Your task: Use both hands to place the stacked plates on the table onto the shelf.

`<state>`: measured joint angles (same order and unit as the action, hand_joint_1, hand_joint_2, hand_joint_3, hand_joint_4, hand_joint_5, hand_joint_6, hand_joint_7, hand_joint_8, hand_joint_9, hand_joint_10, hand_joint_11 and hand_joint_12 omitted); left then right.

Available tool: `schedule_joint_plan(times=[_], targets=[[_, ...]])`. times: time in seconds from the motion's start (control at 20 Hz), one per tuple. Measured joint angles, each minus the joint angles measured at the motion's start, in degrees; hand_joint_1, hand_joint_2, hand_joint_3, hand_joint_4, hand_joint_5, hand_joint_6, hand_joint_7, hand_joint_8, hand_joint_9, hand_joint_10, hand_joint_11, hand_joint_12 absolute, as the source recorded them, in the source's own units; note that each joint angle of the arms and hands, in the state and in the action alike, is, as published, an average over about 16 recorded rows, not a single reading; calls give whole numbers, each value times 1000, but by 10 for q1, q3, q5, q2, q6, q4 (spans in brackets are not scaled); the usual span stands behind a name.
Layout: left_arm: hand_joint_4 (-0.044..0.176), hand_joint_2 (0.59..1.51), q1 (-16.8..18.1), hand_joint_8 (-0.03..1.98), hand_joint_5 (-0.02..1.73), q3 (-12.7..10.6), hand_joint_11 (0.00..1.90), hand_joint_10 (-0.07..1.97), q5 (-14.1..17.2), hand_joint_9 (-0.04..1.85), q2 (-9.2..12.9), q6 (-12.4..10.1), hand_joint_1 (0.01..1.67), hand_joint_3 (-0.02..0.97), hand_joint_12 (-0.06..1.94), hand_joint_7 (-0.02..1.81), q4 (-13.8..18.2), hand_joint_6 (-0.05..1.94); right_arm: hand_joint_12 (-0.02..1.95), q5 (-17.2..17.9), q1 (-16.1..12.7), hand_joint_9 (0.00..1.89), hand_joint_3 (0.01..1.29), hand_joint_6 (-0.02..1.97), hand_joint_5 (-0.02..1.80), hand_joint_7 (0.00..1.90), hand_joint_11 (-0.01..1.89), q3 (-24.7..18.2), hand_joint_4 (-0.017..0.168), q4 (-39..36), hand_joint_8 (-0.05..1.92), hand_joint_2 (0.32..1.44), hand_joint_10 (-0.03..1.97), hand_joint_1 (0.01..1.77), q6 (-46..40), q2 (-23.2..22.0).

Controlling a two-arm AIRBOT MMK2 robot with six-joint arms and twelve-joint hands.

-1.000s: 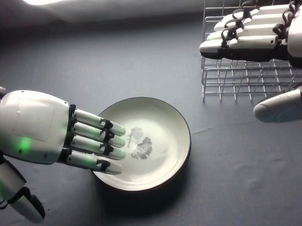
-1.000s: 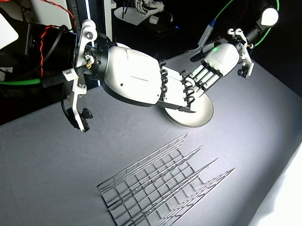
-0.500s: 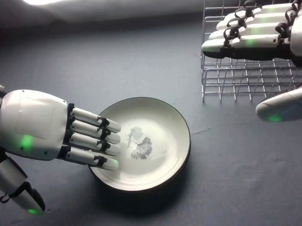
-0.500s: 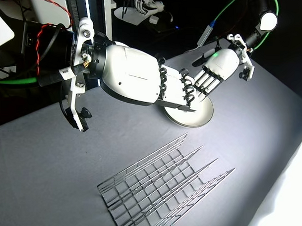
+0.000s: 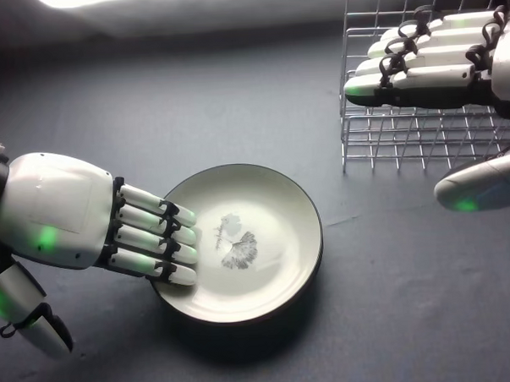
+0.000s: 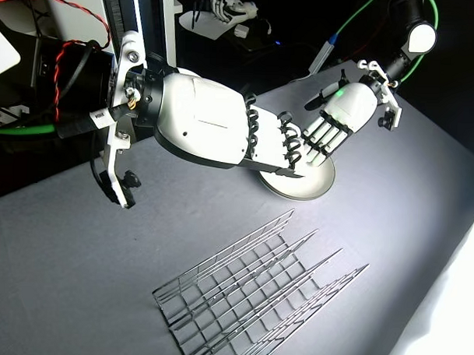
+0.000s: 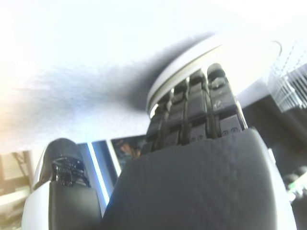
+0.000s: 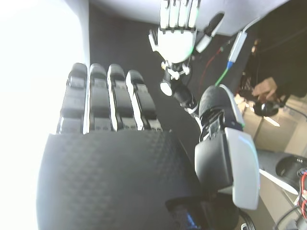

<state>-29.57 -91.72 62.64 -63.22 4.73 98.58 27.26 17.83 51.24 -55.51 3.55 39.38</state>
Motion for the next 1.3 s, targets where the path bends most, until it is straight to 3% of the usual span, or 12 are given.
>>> schedule_joint_plan(times=[0.4, 0.75, 1.3], targets=[[-5, 1094, -12, -12, -13, -15, 14, -11, -1, 17, -10, -23, 16, 20, 5, -8, 9, -23, 22, 10, 9, 19, 30, -15, 43, 32, 24, 0, 1, 0, -3, 1234, -22, 23, 1, 0], [-7, 1105, -21, -15, -13, -11, 14, -20, -8, 10, -12, -33, 16, 19, 4, -12, 10, -23, 22, 22, 16, 22, 31, -16, 44, 37, 24, 0, 1, -1, -2, 1234, -22, 23, 2, 0], [-2, 1113, 21, -14, -9, 12, 13, -7, -16, 13, -1, -52, 16, 19, 5, -2, 56, -18, 22, 37, 37, 23, 30, -15, 48, 42, 23, 0, 1, -2, -3, 1235, -22, 23, 3, 0]])
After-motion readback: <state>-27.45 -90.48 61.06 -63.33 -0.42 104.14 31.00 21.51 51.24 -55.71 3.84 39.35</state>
